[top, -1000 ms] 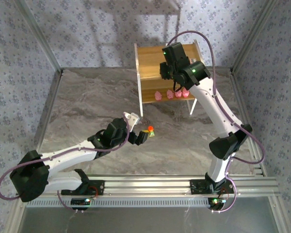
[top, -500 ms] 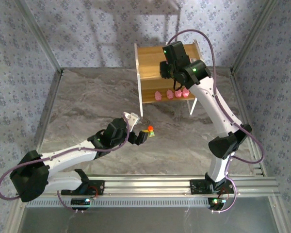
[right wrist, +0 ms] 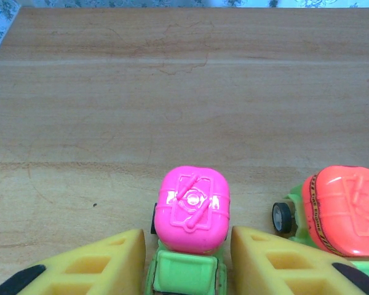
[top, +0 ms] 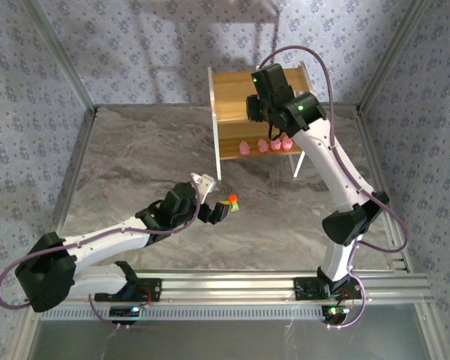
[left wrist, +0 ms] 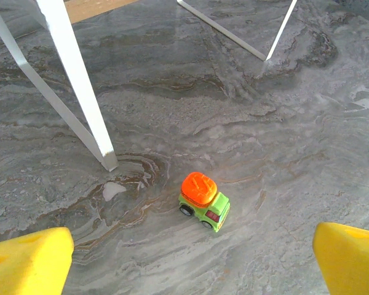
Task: Place and organize the plastic toys onto the shelf
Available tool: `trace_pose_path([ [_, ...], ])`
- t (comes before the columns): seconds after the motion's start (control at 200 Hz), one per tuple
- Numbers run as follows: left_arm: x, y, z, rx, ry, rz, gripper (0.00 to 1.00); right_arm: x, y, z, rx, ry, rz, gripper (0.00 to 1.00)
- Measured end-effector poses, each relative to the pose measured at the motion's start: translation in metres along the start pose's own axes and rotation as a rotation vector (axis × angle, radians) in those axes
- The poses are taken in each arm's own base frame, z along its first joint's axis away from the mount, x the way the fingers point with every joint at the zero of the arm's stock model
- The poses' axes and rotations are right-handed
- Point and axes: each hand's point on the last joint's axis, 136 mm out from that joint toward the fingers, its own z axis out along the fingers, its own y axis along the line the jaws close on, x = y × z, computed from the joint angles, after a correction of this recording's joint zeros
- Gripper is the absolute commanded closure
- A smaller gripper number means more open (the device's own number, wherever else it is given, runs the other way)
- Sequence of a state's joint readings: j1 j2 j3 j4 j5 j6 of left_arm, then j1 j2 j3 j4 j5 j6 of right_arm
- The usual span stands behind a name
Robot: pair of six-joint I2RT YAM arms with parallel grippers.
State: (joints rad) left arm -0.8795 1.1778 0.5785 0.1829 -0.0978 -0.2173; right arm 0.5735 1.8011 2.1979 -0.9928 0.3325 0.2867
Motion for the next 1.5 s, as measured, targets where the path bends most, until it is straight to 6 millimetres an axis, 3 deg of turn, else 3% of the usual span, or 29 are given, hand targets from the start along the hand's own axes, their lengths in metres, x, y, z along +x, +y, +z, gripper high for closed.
trace_pose_path([
  [0.48,0.0,0.003,0.0,-0.018,-0.003,0.0,0.01,-0.007,0.002,-0.017,0.009,-0.028,-0.026,0.55],
  [0.79,0.001,0.011,0.0,-0.053,0.001,-0.006,0.0,0.007,0.006,-0.065,-0.002,-0.072,-0.061,0.55],
  [1.009,0.003,0.02,0.001,-0.079,0.013,-0.023,0.01,0.039,0.013,-0.079,-0.015,-0.054,-0.083,0.55],
  [1.294,0.008,0.031,0.003,-0.106,0.033,-0.058,0.0,0.1,0.029,-0.059,-0.019,0.046,-0.106,0.55],
  [1.499,0.01,0.036,0.003,-0.121,0.041,-0.073,0.0,0.131,0.037,-0.048,-0.024,0.091,-0.1,0.54],
])
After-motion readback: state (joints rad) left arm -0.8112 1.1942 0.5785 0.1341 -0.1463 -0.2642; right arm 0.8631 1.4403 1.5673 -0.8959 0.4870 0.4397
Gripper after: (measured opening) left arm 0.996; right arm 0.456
